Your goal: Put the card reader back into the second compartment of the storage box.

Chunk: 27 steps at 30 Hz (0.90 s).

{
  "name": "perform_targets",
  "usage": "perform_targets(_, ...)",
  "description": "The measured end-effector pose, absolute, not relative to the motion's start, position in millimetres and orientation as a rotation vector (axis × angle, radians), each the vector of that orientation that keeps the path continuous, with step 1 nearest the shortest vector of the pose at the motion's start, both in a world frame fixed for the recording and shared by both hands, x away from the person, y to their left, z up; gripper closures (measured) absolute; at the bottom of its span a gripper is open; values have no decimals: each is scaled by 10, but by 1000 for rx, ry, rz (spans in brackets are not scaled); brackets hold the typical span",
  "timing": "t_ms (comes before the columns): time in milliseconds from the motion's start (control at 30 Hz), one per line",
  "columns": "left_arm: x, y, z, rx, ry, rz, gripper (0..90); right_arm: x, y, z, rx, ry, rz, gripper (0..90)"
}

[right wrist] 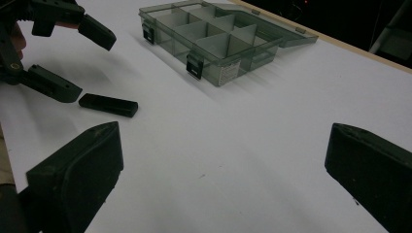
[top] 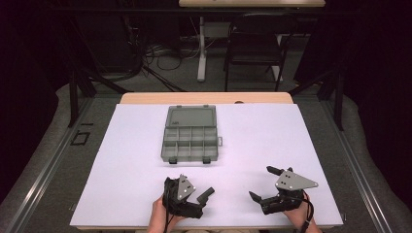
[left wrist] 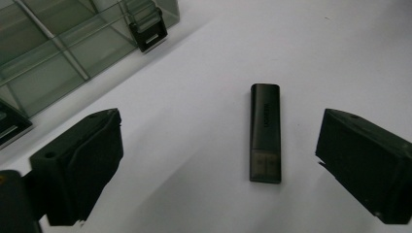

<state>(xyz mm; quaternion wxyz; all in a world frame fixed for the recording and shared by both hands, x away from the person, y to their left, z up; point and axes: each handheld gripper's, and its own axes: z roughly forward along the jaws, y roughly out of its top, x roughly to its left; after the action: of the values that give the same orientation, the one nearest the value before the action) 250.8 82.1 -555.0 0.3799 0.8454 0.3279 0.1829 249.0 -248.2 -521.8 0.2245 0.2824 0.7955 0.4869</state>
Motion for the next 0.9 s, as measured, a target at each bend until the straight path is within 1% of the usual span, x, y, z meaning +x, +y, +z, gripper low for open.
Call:
perform_targets(100, 2486, 788, -5563, 2160, 833, 455, 82, 2486, -2479, -5220, 770, 2199, 1343, 0)
perform_targets(133, 2478, 778, -5568, 2164, 832, 450, 115, 2483, -2479, -5222, 771, 2200, 1343, 0)
perform_targets(167, 2469, 770, -5575, 2165, 831, 449, 167, 2483, -2483, -5222, 774, 2203, 1343, 0)
perform_targets(233, 2454, 756, -5587, 2177, 834, 435, 185, 2483, -2485, -5222, 775, 2203, 1344, 0)
perform_targets(267, 2449, 746, -5597, 2180, 831, 424, 298, 2482, -2485, -5223, 774, 2203, 1345, 0)
perform_targets(300, 2446, 740, -5605, 2187, 832, 417, 319, 2482, -2485, -5224, 774, 2207, 1343, 0)
perform_targets(333, 2442, 735, -5615, 2187, 835, 414, 319, 2482, -2485, -5224, 774, 2207, 1343, 0)
perform_targets(367, 2440, 731, -5624, 2193, 833, 403, 380, 2482, -2479, -5227, 775, 2209, 1341, 0)
perform_targets(400, 2441, 726, -5634, 2195, 832, 396, 380, 2482, -2479, -5227, 775, 2209, 1341, 0)
perform_targets(433, 2435, 722, -5640, 2194, 837, 389, 399, 2482, -2478, -5228, 773, 2211, 1339, 0)
perform_targets(667, 2437, 733, -5651, 2176, 834, 369, 579, 2475, -2464, -5226, 762, 2217, 1339, 0)
perform_targets(800, 2444, 729, -5661, 2172, 828, 356, 643, 2474, -2461, -5226, 761, 2223, 1335, 0)
perform_targets(900, 2444, 729, -5666, 2170, 823, 344, 672, 2480, -2458, -5231, 761, 2222, 1341, 1)
